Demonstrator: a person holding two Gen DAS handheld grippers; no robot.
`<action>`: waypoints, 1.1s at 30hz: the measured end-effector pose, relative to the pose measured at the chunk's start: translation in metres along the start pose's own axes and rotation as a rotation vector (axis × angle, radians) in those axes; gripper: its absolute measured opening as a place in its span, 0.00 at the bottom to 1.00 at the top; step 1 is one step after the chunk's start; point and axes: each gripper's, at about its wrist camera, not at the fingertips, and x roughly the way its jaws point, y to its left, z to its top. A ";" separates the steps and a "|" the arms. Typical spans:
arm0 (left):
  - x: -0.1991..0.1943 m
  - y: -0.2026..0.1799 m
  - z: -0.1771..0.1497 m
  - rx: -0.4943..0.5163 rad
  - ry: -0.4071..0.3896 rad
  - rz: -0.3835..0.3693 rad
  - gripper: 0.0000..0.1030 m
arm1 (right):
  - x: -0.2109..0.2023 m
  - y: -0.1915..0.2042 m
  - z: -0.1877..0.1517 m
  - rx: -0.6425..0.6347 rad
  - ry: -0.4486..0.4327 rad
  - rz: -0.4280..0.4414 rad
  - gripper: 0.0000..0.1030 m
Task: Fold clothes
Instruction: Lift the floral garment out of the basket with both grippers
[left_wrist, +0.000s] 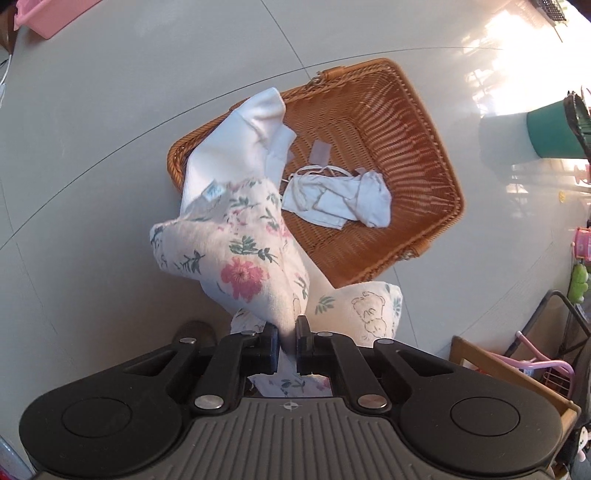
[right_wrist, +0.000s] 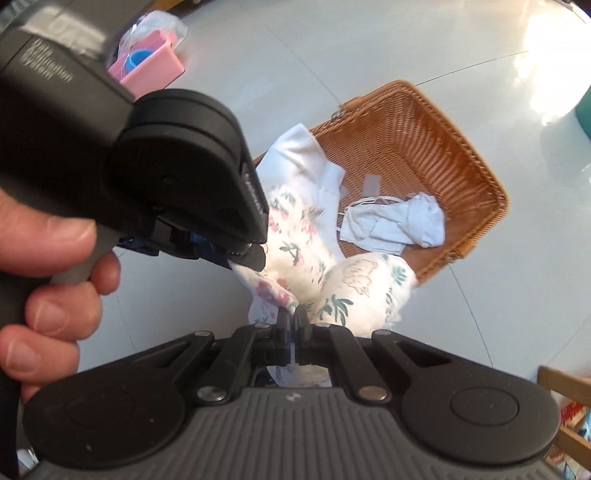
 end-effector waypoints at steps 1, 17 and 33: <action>-0.007 -0.004 -0.004 -0.001 0.001 -0.001 0.08 | -0.009 0.000 0.000 0.005 0.001 -0.004 0.02; -0.126 -0.066 -0.075 0.122 0.007 0.004 0.08 | -0.144 -0.011 -0.027 0.101 0.028 -0.064 0.02; -0.184 -0.124 -0.138 0.268 0.036 0.006 0.08 | -0.221 -0.051 -0.074 0.288 0.029 -0.072 0.02</action>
